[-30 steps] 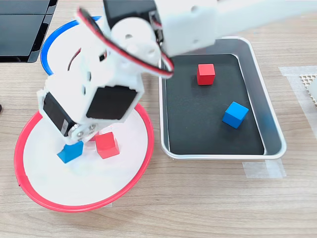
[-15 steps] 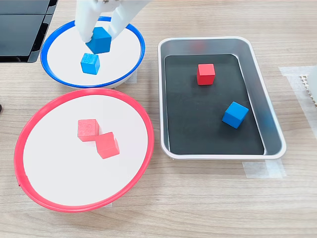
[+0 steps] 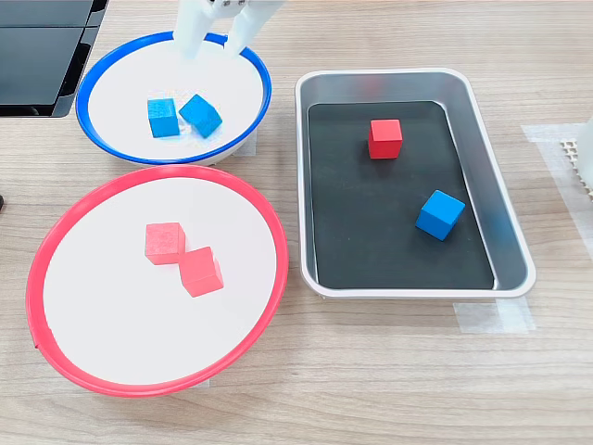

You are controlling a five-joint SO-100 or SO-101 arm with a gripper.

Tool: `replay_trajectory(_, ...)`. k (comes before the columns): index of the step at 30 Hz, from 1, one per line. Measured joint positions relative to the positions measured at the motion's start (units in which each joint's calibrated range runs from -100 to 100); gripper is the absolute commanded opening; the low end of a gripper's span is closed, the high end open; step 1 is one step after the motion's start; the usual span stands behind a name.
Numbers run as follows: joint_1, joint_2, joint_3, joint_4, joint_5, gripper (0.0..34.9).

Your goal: Resolve any anomalies and move all blocks to matching dishes

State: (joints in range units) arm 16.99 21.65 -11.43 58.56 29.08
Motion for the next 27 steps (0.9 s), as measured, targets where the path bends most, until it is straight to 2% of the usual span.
replay_trajectory(2, 0.09, -0.09, 0.82, 0.90, 0.00, 13.0)
replay_trajectory(4, 0.09, -0.94, 1.63, 2.45, 0.00, 12.9)
replay_trajectory(7, 0.53, -4.77, 2.09, 9.62, 0.34, 12.9)
replay_trajectory(8, 1.59, -7.16, 2.09, 14.85, 0.93, 12.9)
replay_trajectory(12, 5.13, -13.90, 6.26, 25.86, 2.44, 13.6)
replay_trajectory(15, 7.79, -19.52, 15.25, 26.59, 2.64, 14.6)
replay_trajectory(18, 10.71, -24.13, 27.31, 22.59, 1.86, 14.6)
replay_trajectory(23, 10.35, -26.51, 38.57, 14.60, -3.17, 16.0)
replay_trajectory(27, 7.61, -26.51, 40.11, 13.05, -8.06, 17.1)
